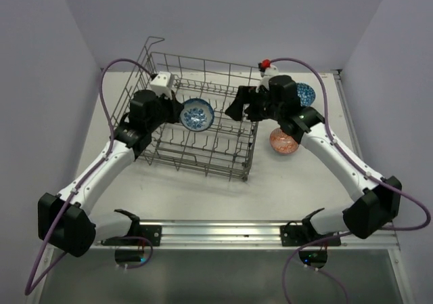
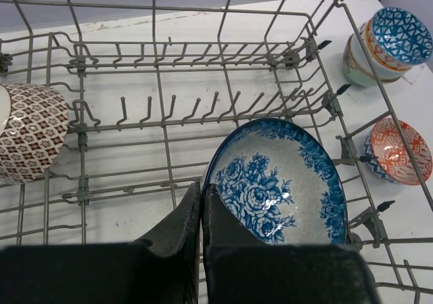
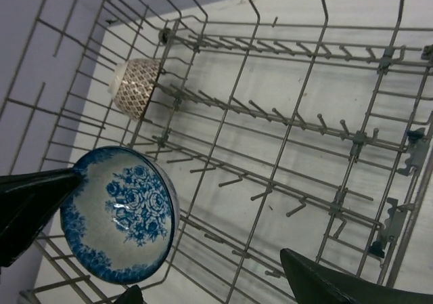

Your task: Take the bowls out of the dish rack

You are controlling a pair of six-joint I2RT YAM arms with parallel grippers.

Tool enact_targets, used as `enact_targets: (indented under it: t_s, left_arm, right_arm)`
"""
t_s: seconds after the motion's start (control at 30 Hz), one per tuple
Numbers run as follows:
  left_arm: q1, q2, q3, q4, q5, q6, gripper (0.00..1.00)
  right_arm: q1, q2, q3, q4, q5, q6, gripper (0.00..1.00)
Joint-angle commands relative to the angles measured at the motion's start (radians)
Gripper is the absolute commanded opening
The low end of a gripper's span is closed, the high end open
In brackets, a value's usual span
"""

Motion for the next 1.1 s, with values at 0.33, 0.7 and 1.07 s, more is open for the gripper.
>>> enact_targets:
  t_s: [0.33, 0.7, 1.07]
  left_arm:
    - [-0.093, -0.057, 0.001, 0.111, 0.012, 0.018, 0.00]
    - [-0.139, -0.045, -0.008, 0.119, 0.043, 0.004, 0.00]
    - [-0.151, -0.052, -0.011, 0.094, -0.098, 0.047, 0.63]
  right_arm:
    - [0.137, 0.199, 0.080, 0.048, 0.144, 0.017, 0.81]
    - [0.148, 0.248, 0.058, 0.113, 0.119, 0.083, 0.31]
    - [0.148, 0.203, 0.072, 0.082, 0.157, 0.097, 0.00]
